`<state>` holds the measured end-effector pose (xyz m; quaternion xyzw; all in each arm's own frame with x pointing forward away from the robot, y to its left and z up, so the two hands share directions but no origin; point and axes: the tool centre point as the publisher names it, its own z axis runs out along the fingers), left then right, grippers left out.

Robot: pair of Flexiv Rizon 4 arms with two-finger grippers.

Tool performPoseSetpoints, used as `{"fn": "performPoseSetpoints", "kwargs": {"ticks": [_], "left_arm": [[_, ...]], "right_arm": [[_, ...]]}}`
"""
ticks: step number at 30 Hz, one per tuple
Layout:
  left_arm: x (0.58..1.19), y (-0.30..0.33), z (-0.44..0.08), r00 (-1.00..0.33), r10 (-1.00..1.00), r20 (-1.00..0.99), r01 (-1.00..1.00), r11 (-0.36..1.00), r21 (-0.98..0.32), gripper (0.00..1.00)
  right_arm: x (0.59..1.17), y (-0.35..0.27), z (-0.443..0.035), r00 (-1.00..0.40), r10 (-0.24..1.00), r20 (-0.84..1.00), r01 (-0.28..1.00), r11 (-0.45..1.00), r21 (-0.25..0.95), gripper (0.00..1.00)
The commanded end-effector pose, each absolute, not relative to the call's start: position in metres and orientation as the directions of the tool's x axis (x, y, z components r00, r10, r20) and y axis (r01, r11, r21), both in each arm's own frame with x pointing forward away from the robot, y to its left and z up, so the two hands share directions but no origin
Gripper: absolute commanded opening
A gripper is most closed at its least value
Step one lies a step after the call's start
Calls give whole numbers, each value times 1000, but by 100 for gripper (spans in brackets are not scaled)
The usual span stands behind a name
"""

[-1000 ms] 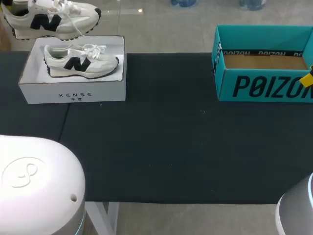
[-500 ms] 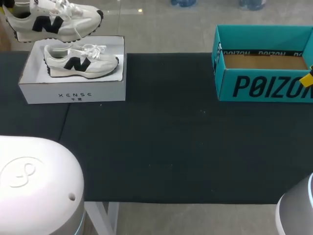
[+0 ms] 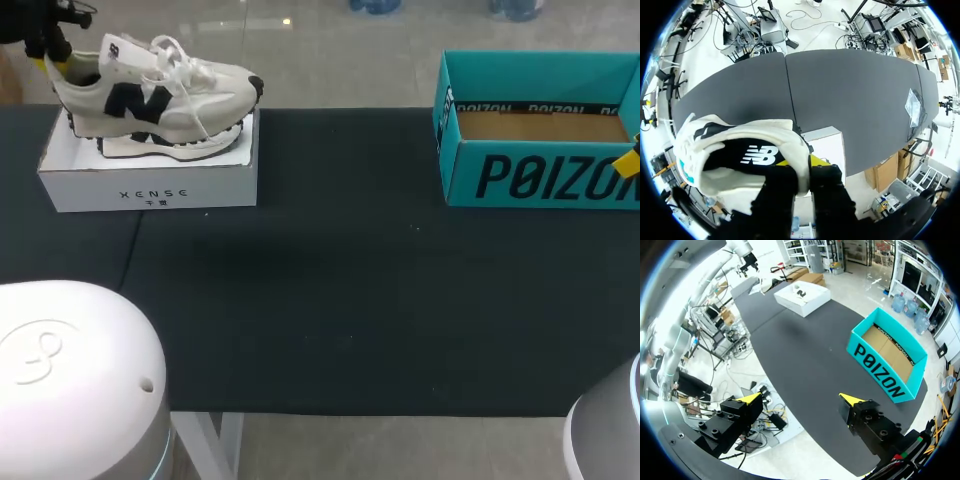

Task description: Take the shoe out of the shoebox, open the shoe tongue, remove and reinsert the insole, then place the shoe into the shoebox

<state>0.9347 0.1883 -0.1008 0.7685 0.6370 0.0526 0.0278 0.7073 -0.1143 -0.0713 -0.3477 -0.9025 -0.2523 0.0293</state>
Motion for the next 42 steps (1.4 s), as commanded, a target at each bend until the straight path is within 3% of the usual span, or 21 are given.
{"fn": "performPoseSetpoints", "kwargs": {"ticks": [1, 19, 42], "left_arm": [[881, 170, -103, 181, 981, 68, 961, -191, 202, 0], [791, 32, -116, 312, 945, 103, 938, -323, 127, 0], [776, -56, -145, 186, 974, 128, 981, -192, 39, 0]], "right_arm": [[710, -114, -71, -756, 612, 231, 644, 633, 430, 100], [710, -114, -71, -756, 612, 231, 644, 633, 430, 100], [710, -114, -71, -756, 612, 231, 644, 633, 430, 100]]}}
